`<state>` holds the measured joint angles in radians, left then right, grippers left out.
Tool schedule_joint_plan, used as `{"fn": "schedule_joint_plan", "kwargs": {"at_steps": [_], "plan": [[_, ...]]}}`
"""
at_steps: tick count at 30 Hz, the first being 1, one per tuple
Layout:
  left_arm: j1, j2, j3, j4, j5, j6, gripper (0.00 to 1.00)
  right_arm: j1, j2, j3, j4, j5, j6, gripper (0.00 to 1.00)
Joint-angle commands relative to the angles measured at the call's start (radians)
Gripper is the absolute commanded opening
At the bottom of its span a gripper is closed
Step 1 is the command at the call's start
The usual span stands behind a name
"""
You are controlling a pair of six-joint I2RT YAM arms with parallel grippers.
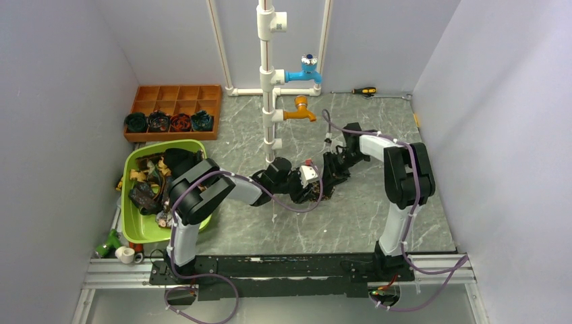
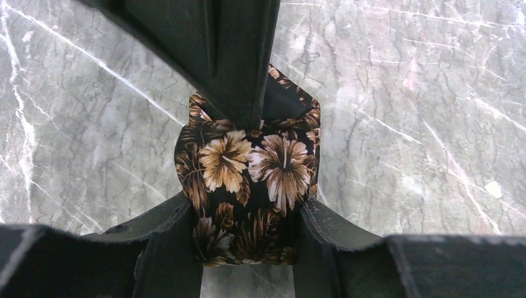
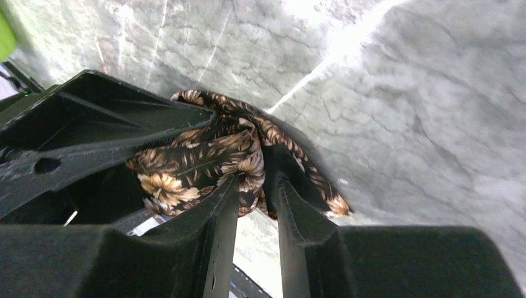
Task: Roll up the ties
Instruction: Roll the tie at the center of the board.
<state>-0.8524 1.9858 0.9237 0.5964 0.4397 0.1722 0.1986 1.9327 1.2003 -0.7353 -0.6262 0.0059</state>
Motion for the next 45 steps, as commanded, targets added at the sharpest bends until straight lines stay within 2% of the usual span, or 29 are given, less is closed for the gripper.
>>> {"fn": "schedule_joint_plan", "kwargs": {"at_steps": [1, 4, 9, 13, 23, 29, 33, 35, 38, 40, 42, 45], "plan": [[-0.024, 0.01, -0.046, -0.116, 0.008, -0.002, 0.02, -0.031, -0.089, -0.013, -0.038, -0.074, -0.016, 0.29], [-0.017, 0.013, -0.032, -0.127, 0.023, -0.025, 0.02, -0.03, -0.097, -0.039, -0.022, -0.069, -0.007, 0.23], [-0.014, 0.011, -0.019, -0.128, 0.044, -0.032, 0.01, -0.03, -0.049, -0.051, 0.004, 0.037, -0.007, 0.07], [-0.013, -0.011, -0.014, -0.117, 0.07, -0.018, 0.01, -0.013, 0.021, -0.033, 0.02, 0.125, -0.017, 0.0], [-0.011, -0.085, 0.121, -0.231, 0.091, 0.069, 0.09, 0.011, 0.095, -0.009, 0.056, 0.238, 0.02, 0.0], [-0.014, -0.091, 0.095, -0.311, 0.096, 0.136, 0.09, 0.01, 0.098, -0.024, 0.068, 0.269, 0.021, 0.0], [-0.037, 0.001, 0.144, -0.516, -0.013, 0.164, 0.07, 0.005, 0.083, -0.015, 0.068, 0.211, 0.016, 0.0], [-0.04, 0.042, 0.152, -0.564, -0.043, 0.158, 0.07, 0.004, 0.057, -0.001, 0.066, 0.167, 0.014, 0.0], [-0.045, 0.067, 0.15, -0.591, -0.071, 0.166, 0.06, -0.007, 0.005, 0.023, 0.043, 0.076, 0.004, 0.07], [-0.047, 0.07, 0.151, -0.595, -0.084, 0.166, 0.06, -0.022, -0.033, 0.042, 0.012, 0.037, 0.003, 0.15], [-0.047, 0.064, 0.147, -0.594, -0.083, 0.165, 0.05, -0.045, -0.07, 0.042, -0.017, 0.006, 0.003, 0.27], [-0.048, 0.062, 0.151, -0.595, -0.077, 0.16, 0.05, -0.089, -0.11, 0.014, -0.036, -0.03, 0.003, 0.52]]}}
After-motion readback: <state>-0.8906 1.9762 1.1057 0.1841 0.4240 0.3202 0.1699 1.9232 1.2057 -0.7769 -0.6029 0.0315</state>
